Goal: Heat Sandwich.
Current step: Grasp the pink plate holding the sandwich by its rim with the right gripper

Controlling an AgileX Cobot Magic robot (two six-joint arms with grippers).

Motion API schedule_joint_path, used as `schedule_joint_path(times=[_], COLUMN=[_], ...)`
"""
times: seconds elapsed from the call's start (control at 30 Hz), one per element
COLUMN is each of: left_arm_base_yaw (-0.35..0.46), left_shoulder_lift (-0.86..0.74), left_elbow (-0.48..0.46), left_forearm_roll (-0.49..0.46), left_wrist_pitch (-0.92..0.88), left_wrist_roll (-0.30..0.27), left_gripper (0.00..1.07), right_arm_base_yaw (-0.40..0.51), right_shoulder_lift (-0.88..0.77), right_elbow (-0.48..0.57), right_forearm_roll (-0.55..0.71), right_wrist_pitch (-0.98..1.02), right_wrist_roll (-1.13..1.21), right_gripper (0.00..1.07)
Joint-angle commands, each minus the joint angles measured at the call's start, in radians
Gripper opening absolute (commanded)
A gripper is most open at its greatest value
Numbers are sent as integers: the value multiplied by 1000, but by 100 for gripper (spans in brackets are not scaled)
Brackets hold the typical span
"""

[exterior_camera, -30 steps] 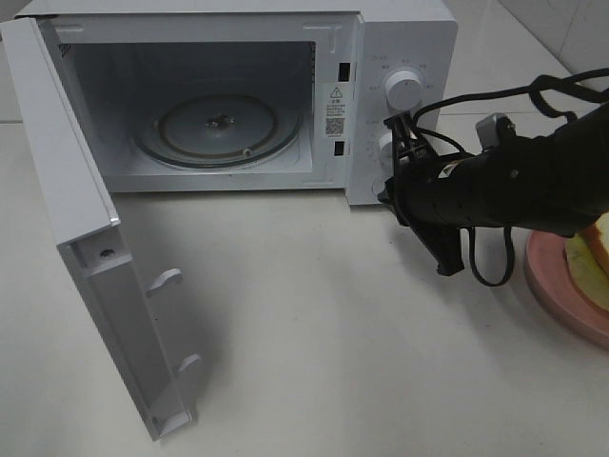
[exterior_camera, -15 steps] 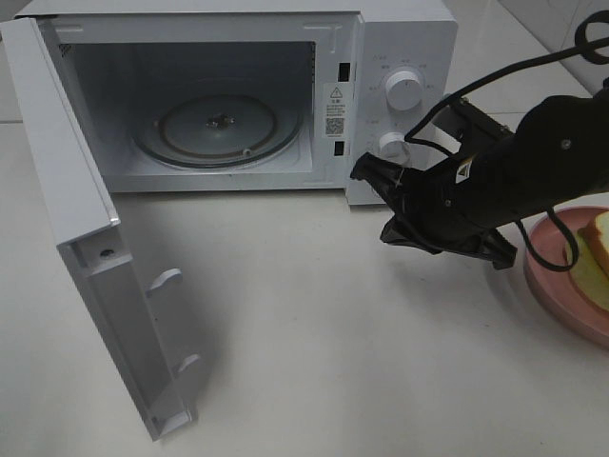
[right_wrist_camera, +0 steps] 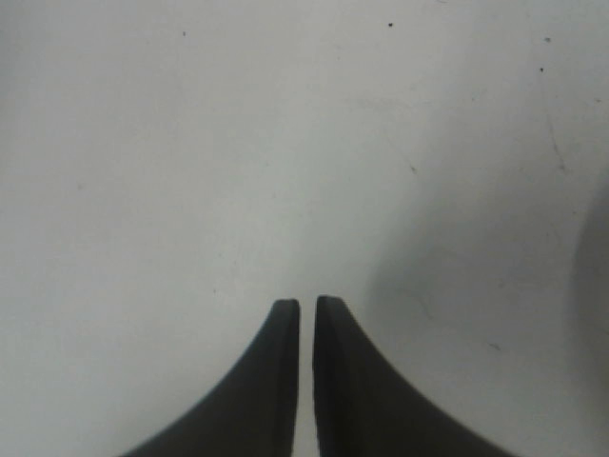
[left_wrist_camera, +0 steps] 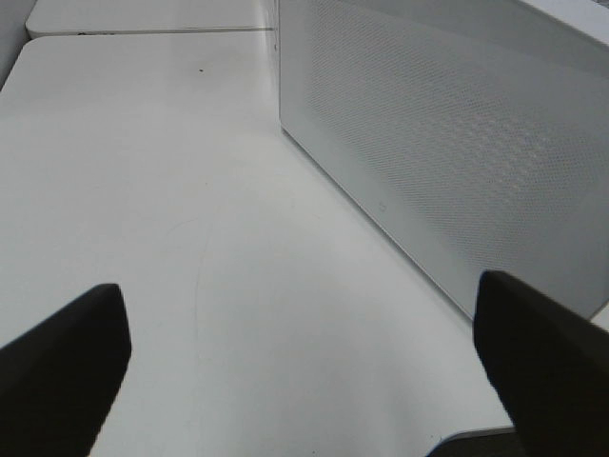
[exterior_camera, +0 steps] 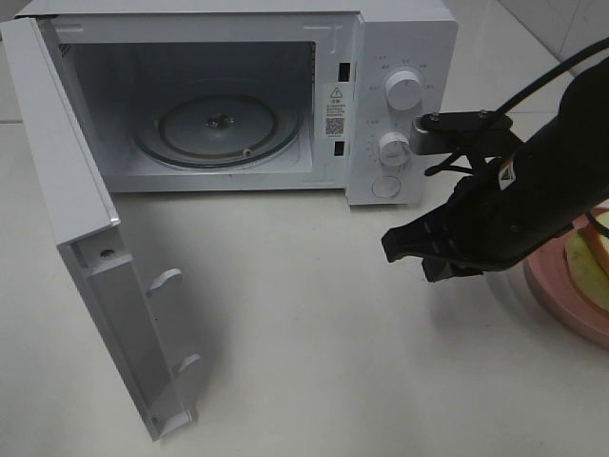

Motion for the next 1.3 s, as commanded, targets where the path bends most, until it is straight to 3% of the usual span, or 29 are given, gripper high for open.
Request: schedule_joint_path(times=[0.03, 0.17, 0.2, 0.23, 0.27, 0.33, 0.37, 0.4, 0.5, 0.53, 0.7, 1.3], left_arm_base_yaw=[-6, -6, -6, -6, -6, -6, -6, -6, -6, -6, -6, -6], left_shoulder_lift=[-26, -26, -26, -26, -26, -26, -26, -26, -26, -26, -26, -26], left_elbow=[3, 3, 3, 3, 3, 3, 3, 3, 3, 3, 3, 3], left_forearm_roll=[-9, -9, -9, -9, -9, -9, -9, -9, -9, -9, -9, -9], left_wrist_pitch=[-8, -8, -8, -8, -8, -8, -8, -8, -8, -8, -8, -8], left_wrist_roll=[-5, -5, -5, -5, -5, -5, -5, -5, -5, -5, -5, -5], left_gripper=[92, 92, 92, 92, 92, 92, 92, 92, 92, 92, 92, 92], right_arm_base_yaw=[-5, -5, -5, -5, -5, -5, -5, -5, -5, -5, -37, -311], right_shoulder_lift=[-39, -69, -78, -92, -92, -108, -121, -121, -128, -128, -127, -54], right_elbow=[-1, -1, -1, -1, -1, -1, -1, -1, -1, -1, -8, -52], right_forearm_roll=[-14, -14, -16, -17, -17, -17, -17, -17, -18, -18, -17, -65], right_wrist_pitch=[83, 147, 159, 167, 167, 168, 168, 168, 183, 188, 219, 291], right_wrist_roll=[-100, -140, -148, -162, -162, -168, -172, -172, -197, -209, -216, -192], right_gripper=[12, 21, 25, 36, 36, 48, 63, 63, 95, 100, 102, 98])
